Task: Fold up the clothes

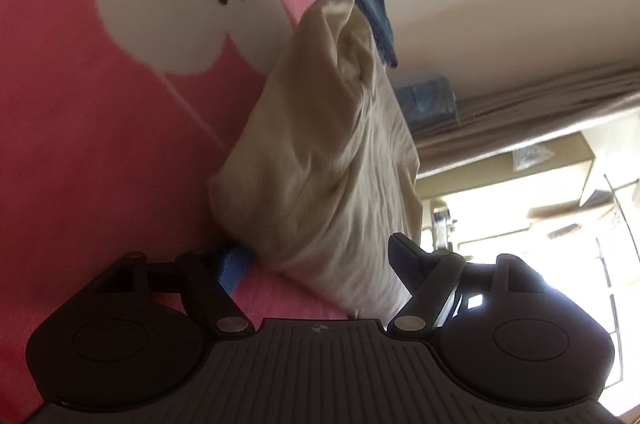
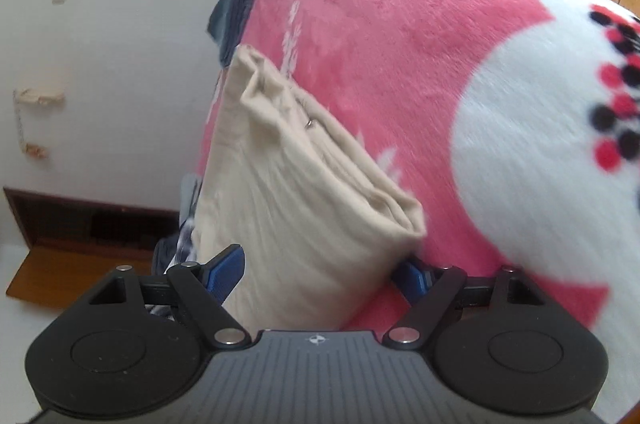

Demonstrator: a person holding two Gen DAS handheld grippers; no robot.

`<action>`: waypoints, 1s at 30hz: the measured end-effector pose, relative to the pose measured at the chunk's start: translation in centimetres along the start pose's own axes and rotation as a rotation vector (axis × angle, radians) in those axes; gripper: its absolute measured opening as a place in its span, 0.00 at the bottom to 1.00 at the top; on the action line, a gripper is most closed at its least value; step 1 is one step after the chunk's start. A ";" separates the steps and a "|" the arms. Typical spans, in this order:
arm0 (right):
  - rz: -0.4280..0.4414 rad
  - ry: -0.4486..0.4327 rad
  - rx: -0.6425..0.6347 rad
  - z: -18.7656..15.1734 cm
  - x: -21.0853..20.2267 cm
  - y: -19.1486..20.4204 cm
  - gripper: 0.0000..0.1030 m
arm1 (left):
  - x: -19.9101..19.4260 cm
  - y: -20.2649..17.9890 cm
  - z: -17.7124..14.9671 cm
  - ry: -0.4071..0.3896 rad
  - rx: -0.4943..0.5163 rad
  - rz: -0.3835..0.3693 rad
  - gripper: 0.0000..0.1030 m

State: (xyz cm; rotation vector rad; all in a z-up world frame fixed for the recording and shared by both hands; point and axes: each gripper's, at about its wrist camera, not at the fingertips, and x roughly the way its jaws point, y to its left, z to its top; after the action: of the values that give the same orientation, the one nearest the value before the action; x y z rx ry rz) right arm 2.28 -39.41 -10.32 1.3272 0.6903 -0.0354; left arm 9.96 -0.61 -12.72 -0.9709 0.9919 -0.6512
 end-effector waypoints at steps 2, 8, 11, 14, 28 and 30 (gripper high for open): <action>-0.002 -0.004 -0.001 0.3 0.5 0.3 0.85 | 0.3 0.0 0.0 -0.013 -0.008 0.002 0.65; -0.010 -0.030 0.109 0.3 0.0 0.0 0.75 | 1.0 0.0 0.1 -0.054 -0.031 0.008 0.52; -0.002 -0.032 0.142 0.6 0.6 -0.5 0.78 | 1.2 -0.2 0.0 -0.062 -0.015 0.027 0.48; 0.007 -0.020 0.122 1.5 1.7 0.0 0.89 | 1.7 -0.8 0.0 -0.075 0.014 0.069 0.39; -0.010 0.022 -0.094 -2.6 -5.0 0.7 0.32 | -3.1 -2.9 -2.6 0.047 0.124 0.084 0.28; -0.010 0.064 -0.113 -4.5 -7.3 0.2 0.32 | -5.2 -2.8 -4.3 0.114 0.152 0.083 0.28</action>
State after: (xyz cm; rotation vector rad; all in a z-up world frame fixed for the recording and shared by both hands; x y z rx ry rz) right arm -5.51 -37.95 -7.02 1.2204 0.7419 0.0379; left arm 3.80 0.84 -9.14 -0.7619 1.0611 -0.7077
